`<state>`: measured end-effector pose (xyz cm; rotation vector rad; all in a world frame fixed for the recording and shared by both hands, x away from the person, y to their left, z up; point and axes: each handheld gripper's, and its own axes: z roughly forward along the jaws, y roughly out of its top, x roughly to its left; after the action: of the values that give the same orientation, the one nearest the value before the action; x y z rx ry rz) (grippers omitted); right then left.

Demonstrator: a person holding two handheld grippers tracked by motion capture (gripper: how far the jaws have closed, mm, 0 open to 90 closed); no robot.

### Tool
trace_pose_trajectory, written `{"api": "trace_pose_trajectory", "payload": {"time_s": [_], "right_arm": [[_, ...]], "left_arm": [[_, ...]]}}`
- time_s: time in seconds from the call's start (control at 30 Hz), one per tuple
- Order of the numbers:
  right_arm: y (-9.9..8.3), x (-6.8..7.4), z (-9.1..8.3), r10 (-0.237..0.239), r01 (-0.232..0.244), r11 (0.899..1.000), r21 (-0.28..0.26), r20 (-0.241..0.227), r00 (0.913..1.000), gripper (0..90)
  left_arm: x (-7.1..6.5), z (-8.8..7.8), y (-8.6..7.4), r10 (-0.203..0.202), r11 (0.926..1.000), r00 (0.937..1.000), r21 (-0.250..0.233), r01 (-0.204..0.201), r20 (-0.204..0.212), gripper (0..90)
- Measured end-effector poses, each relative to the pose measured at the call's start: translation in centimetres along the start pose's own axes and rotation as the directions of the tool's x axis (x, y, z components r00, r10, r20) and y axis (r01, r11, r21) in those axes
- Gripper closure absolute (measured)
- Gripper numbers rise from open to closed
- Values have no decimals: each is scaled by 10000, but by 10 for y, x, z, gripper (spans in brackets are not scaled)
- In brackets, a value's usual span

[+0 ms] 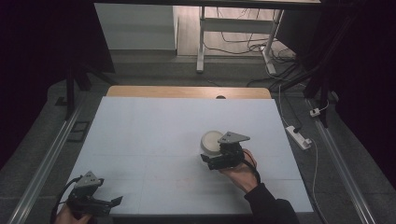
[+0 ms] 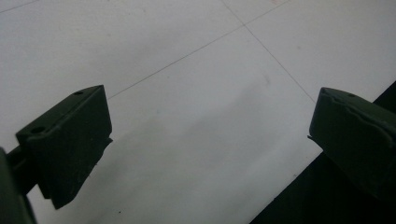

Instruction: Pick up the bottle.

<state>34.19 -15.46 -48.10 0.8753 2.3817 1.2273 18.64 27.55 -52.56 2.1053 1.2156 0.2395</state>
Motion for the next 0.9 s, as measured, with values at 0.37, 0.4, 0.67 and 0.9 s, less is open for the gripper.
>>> {"api": "trace_pose_trajectory", "payload": {"time_s": [0.37,0.4,0.67,0.9], "right_arm": [[5,26,6,-442,442,9990,-17,-600,9972,64],[5,26,6,-442,442,9990,-17,-600,9972,64],[6,43,11,-732,741,9972,77,-865,9936,64],[5,57,15,-1024,1052,9943,177,-1177,9878,64]], "left_arm": [[0,0,0,-9,10000,10000,-7,9,12,3],[0,0,0,-7,10000,10000,-3,7,14,3],[0,0,0,-1,10000,10000,18,1,12,3],[0,0,0,-2,10000,10000,35,2,18,3]]}}
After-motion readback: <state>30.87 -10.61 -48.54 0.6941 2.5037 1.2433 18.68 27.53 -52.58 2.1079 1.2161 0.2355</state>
